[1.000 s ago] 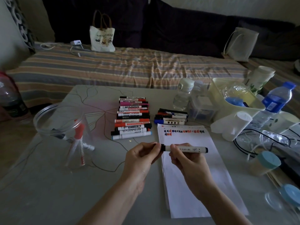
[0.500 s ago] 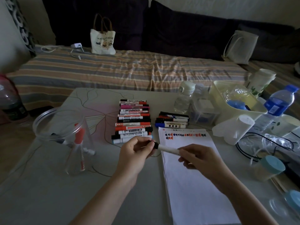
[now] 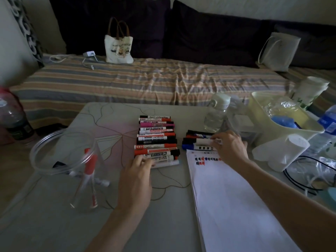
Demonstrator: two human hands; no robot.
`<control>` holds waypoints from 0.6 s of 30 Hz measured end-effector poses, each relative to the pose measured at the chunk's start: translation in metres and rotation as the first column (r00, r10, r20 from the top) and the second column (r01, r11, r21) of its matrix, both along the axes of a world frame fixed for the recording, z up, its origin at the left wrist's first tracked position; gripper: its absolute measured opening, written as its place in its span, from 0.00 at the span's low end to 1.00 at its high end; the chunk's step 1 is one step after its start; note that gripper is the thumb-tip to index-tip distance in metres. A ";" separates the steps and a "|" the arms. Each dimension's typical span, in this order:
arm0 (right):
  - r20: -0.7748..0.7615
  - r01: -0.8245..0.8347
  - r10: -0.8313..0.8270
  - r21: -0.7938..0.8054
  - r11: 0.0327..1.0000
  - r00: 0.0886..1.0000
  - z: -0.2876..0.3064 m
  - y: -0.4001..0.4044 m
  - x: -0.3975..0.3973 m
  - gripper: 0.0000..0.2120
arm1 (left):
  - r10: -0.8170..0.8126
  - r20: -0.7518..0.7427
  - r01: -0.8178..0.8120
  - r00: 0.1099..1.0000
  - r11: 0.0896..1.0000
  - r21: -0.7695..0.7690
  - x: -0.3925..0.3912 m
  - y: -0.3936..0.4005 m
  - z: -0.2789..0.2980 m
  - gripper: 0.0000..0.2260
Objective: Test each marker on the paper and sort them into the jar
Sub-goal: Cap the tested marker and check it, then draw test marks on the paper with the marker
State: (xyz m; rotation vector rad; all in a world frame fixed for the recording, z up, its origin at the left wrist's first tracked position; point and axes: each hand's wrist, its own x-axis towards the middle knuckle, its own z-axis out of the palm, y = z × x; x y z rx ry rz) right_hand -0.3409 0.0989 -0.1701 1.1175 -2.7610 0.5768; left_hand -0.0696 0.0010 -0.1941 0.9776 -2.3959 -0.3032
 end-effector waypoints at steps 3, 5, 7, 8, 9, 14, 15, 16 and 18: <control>-0.022 0.014 -0.013 0.044 0.999 1.000 -0.005 -0.015 0.000 0.12 | 0.036 0.064 -0.037 0.997 0.999 0.014 0.002 -0.003 -0.002 0.19; -0.032 0.022 -0.019 0.089 0.996 0.999 -0.010 -0.019 0.001 0.13 | 0.064 0.107 -0.067 0.992 0.997 0.028 0.003 -0.002 -0.001 0.18; -0.058 -0.001 0.005 0.063 0.998 0.998 -0.015 -0.020 0.005 0.13 | 0.087 0.137 -0.091 0.987 0.996 0.024 0.001 -0.001 0.000 0.17; -0.081 -0.050 0.050 0.001 0.999 0.996 -0.016 -0.020 0.011 0.13 | 0.097 0.141 -0.101 0.985 0.995 0.025 0.000 -0.001 0.000 0.16; -0.111 -0.134 0.125 -0.075 0.988 0.986 -0.017 -0.020 0.018 0.12 | 0.104 0.140 -0.109 0.985 0.994 0.028 -0.001 -0.001 -0.001 0.16; -0.184 -0.598 0.574 -0.127 0.791 0.798 -0.022 -0.025 0.084 0.11 | 0.114 0.136 -0.119 0.984 0.992 0.034 -0.004 -0.003 -0.005 0.16; -0.183 -0.613 0.591 -0.104 0.783 0.786 -0.025 -0.026 0.096 0.14 | 0.109 0.128 -0.115 0.986 0.993 0.039 -0.004 -0.003 -0.005 0.16; -0.187 -0.614 0.592 -0.088 0.785 0.784 -0.028 -0.027 0.105 0.16 | 0.106 0.126 -0.112 0.986 0.993 0.042 -0.004 -0.002 -0.006 0.16; -0.191 -0.589 0.570 -0.057 0.806 0.799 -0.033 -0.031 0.116 0.20 | 0.097 0.138 -0.104 0.986 0.993 0.050 -0.002 0.001 -0.007 0.18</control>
